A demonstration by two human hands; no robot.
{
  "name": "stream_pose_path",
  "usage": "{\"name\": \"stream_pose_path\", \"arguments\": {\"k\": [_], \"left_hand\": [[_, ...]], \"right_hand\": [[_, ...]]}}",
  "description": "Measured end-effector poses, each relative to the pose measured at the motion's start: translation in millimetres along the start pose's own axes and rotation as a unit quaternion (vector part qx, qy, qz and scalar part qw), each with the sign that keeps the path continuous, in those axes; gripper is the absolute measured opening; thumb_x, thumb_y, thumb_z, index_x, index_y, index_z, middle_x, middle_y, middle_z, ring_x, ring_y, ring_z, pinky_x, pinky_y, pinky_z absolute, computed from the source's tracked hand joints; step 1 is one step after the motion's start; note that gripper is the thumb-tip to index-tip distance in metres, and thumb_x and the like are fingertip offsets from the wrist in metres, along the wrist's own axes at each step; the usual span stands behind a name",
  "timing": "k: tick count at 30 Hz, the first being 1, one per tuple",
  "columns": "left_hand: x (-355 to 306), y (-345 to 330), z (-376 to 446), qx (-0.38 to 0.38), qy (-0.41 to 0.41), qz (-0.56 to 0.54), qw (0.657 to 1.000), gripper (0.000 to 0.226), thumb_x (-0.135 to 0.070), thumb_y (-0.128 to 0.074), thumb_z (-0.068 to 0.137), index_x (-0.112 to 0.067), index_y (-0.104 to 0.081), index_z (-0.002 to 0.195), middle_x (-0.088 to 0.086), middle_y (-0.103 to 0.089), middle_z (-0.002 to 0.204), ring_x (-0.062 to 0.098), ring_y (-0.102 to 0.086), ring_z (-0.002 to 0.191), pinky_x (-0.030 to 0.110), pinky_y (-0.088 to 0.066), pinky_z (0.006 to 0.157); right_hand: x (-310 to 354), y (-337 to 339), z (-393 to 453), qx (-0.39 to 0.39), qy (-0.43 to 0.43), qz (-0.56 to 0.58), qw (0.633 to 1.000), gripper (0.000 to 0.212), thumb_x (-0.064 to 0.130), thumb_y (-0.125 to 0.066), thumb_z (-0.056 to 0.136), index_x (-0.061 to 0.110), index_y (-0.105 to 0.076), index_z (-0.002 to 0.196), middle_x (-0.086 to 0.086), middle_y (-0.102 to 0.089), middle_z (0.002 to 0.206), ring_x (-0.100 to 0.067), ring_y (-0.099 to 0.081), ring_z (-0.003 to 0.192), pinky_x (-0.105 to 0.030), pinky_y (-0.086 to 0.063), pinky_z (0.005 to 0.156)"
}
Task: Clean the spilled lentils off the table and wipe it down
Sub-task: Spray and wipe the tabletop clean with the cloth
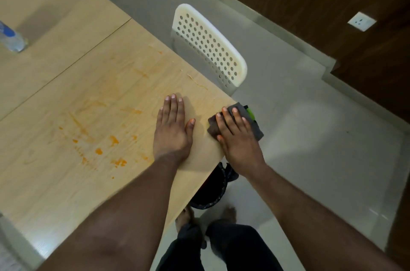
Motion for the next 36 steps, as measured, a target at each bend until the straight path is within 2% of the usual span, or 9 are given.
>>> {"name": "stream_pose_path", "arguments": {"k": [7, 11, 14, 18, 21, 25, 30, 33, 36], "left_hand": [[6, 0, 1, -0.005, 0.028, -0.004, 1.0, 0.072, -0.05, -0.026, 0.112, -0.012, -0.003, 0.169, 0.006, 0.005, 0.177, 0.018, 0.012, 0.162, 0.041, -0.004, 0.133], [10, 3, 2, -0.019, 0.049, 0.014, 0.999, 0.075, -0.053, -0.028, 0.11, -0.011, -0.007, 0.169, 0.007, 0.002, 0.177, 0.018, 0.01, 0.163, 0.043, -0.008, 0.132], [9, 4, 3, -0.022, 0.075, 0.016, 0.997, 0.077, -0.055, -0.031, 0.109, -0.011, -0.007, 0.169, 0.005, 0.001, 0.177, 0.018, 0.009, 0.163, 0.045, -0.01, 0.132], [7, 6, 2, -0.026, 0.087, 0.024, 0.996, 0.078, -0.057, -0.029, 0.109, -0.013, -0.004, 0.169, 0.004, 0.003, 0.177, 0.017, 0.01, 0.163, 0.043, -0.008, 0.132], [7, 5, 2, -0.029, 0.09, 0.029, 0.995, 0.078, -0.058, -0.026, 0.109, -0.015, -0.001, 0.169, 0.003, 0.005, 0.177, 0.017, 0.011, 0.162, 0.042, -0.005, 0.133], [9, 4, 3, -0.03, 0.08, 0.027, 0.996, 0.078, -0.058, -0.024, 0.108, -0.014, -0.003, 0.169, 0.004, 0.004, 0.177, 0.018, 0.009, 0.163, 0.042, -0.007, 0.132], [14, 6, 7, -0.028, 0.133, 0.014, 0.991, 0.079, -0.057, -0.023, 0.106, -0.014, -0.002, 0.169, 0.002, 0.007, 0.177, 0.016, 0.012, 0.162, 0.042, -0.003, 0.132], [12, 7, 8, -0.039, 0.156, 0.026, 0.987, 0.073, -0.051, -0.02, 0.108, -0.014, -0.002, 0.169, 0.002, 0.007, 0.177, 0.016, 0.012, 0.162, 0.042, -0.003, 0.132], [14, 4, 7, -0.048, 0.162, 0.028, 0.985, 0.07, -0.049, -0.019, 0.111, -0.014, -0.002, 0.169, 0.002, 0.007, 0.176, 0.016, 0.013, 0.162, 0.039, -0.001, 0.132]], "right_hand": [[-1, 23, 100, 0.02, 0.052, -0.016, 0.998, 0.061, 0.047, -0.024, 0.112, 0.026, -0.014, 0.168, 0.003, -0.011, 0.176, -0.023, -0.002, 0.163, -0.054, -0.015, 0.129], [14, 19, 80, 0.03, 0.118, 0.01, 0.993, 0.06, 0.047, -0.021, 0.112, 0.025, -0.017, 0.168, 0.003, -0.012, 0.176, -0.017, 0.0, 0.163, -0.049, -0.011, 0.13], [-8, 21, 52, 0.045, 0.159, 0.014, 0.986, 0.059, 0.049, -0.021, 0.113, 0.026, -0.017, 0.168, 0.003, -0.013, 0.176, -0.015, -0.001, 0.162, -0.048, -0.019, 0.129], [-36, 29, 67, 0.045, 0.156, -0.022, 0.986, 0.066, 0.064, -0.023, 0.107, 0.038, -0.016, 0.167, -0.003, 0.002, 0.177, -0.023, 0.004, 0.163, -0.059, -0.013, 0.126], [-21, 26, 99, 0.037, 0.151, -0.02, 0.988, 0.065, 0.066, -0.021, 0.106, 0.042, -0.012, 0.167, -0.007, 0.005, 0.177, -0.028, 0.007, 0.163, -0.069, -0.01, 0.123], [10, 17, 109, 0.029, 0.172, -0.008, 0.985, 0.069, 0.064, -0.023, 0.106, 0.036, -0.011, 0.168, -0.01, 0.004, 0.176, -0.029, 0.009, 0.162, -0.064, -0.011, 0.125], [-20, 15, 76, 0.048, 0.196, -0.011, 0.979, 0.069, 0.061, -0.02, 0.108, 0.032, -0.003, 0.169, -0.008, 0.012, 0.176, -0.025, 0.015, 0.162, -0.059, -0.01, 0.128], [-39, 17, 89, 0.055, 0.168, -0.01, 0.984, 0.068, 0.058, -0.019, 0.108, 0.03, -0.004, 0.169, -0.011, 0.009, 0.176, -0.029, 0.008, 0.162, -0.058, -0.015, 0.128], [-20, 19, 126, 0.03, 0.155, 0.0, 0.987, 0.067, 0.056, -0.019, 0.109, 0.028, -0.005, 0.169, -0.015, 0.004, 0.176, -0.034, 0.001, 0.162, -0.058, -0.018, 0.128]]}}
Point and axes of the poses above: each hand's wrist, its own z-axis towards the middle knuckle, its own y-axis out of the back of the hand, x = y × z, the point moved 7 cm from there along z, towards the middle knuckle
